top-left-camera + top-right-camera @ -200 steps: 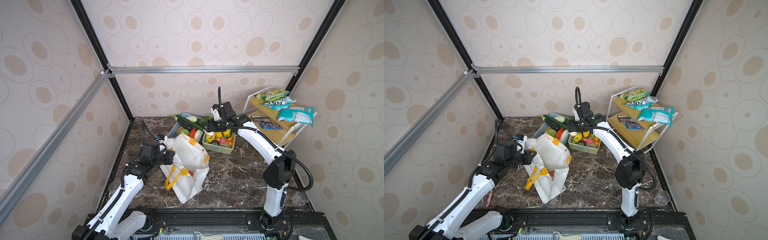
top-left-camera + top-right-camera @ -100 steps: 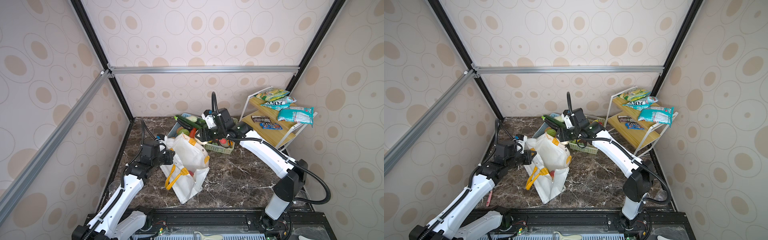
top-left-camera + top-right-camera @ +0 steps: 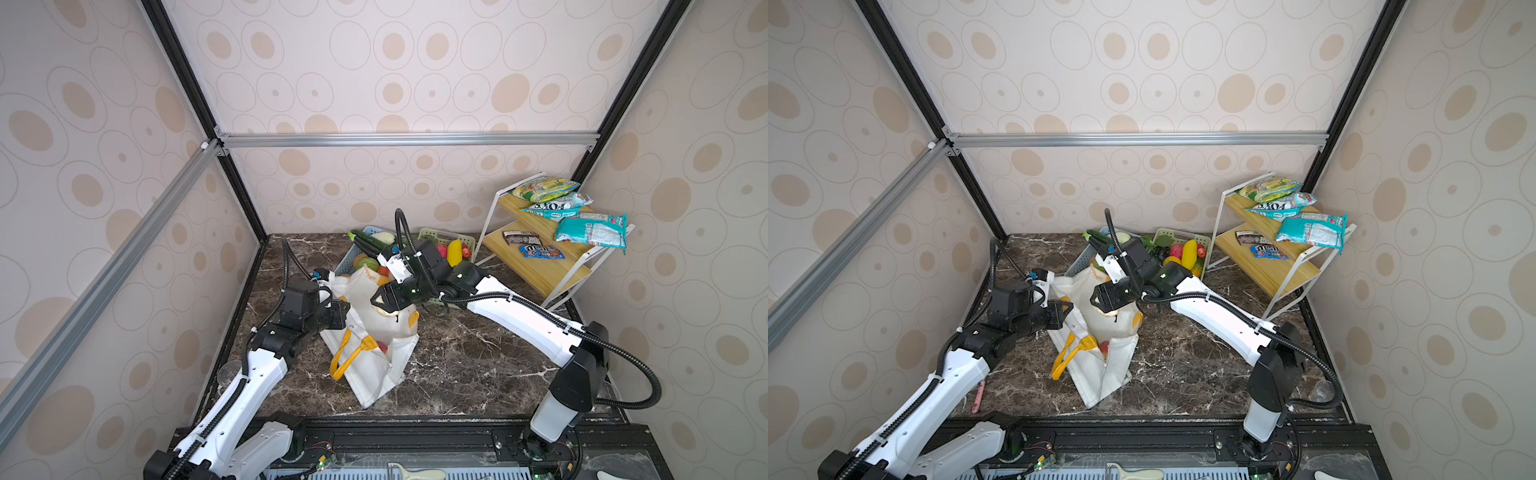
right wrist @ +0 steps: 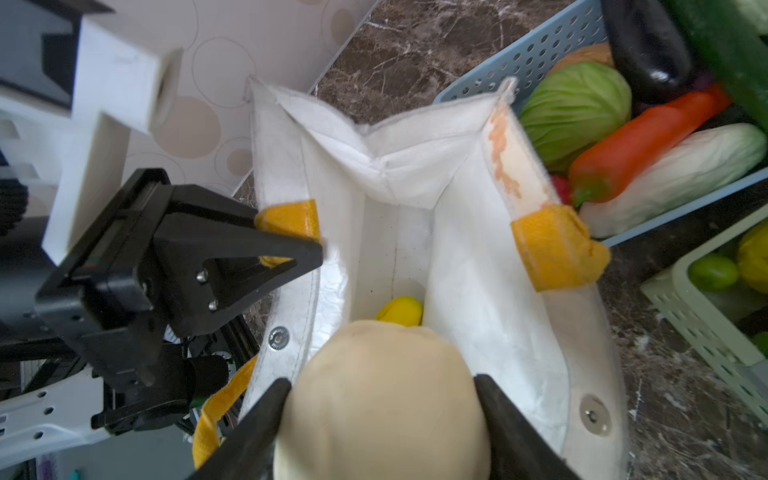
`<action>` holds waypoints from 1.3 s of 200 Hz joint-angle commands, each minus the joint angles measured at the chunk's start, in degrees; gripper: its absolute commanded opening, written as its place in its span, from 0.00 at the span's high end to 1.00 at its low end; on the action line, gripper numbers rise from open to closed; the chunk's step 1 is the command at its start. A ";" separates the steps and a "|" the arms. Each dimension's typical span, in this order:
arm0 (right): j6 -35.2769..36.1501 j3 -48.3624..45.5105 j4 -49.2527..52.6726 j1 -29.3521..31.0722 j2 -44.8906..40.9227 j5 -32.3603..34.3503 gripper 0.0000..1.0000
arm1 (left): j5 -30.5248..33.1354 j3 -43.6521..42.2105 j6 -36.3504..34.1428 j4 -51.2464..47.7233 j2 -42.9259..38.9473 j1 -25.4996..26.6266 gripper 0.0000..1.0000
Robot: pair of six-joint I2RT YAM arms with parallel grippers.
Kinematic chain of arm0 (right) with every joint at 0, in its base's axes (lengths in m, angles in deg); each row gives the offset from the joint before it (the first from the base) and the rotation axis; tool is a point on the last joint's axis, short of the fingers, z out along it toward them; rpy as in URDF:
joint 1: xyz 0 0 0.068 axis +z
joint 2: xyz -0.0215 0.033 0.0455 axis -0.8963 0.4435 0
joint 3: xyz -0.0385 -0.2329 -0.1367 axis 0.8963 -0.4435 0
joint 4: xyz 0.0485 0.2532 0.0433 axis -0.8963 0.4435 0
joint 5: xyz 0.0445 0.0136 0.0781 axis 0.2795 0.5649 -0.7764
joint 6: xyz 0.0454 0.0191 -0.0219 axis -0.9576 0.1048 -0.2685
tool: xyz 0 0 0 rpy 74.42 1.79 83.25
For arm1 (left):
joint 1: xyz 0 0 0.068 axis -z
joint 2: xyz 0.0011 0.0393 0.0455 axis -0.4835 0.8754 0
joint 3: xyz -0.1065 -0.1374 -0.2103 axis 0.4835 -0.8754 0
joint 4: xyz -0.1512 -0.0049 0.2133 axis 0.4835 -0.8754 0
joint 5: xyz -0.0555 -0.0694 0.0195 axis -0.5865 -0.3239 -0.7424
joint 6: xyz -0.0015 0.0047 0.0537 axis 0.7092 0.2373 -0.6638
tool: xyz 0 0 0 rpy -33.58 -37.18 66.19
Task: Place the food into the grocery bag and tie it
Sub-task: 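Lift the cream-coloured fruit and carry it over the bag with the right gripper, then lower the cream-coloured fruit deep into the bag while the left gripper holds the rim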
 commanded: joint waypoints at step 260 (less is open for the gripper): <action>5.07 -7.35 0.54 5.99 1.36 -1.73 0.37 | 1.31 0.28 -0.42 0.82 -1.08 -0.39 1.00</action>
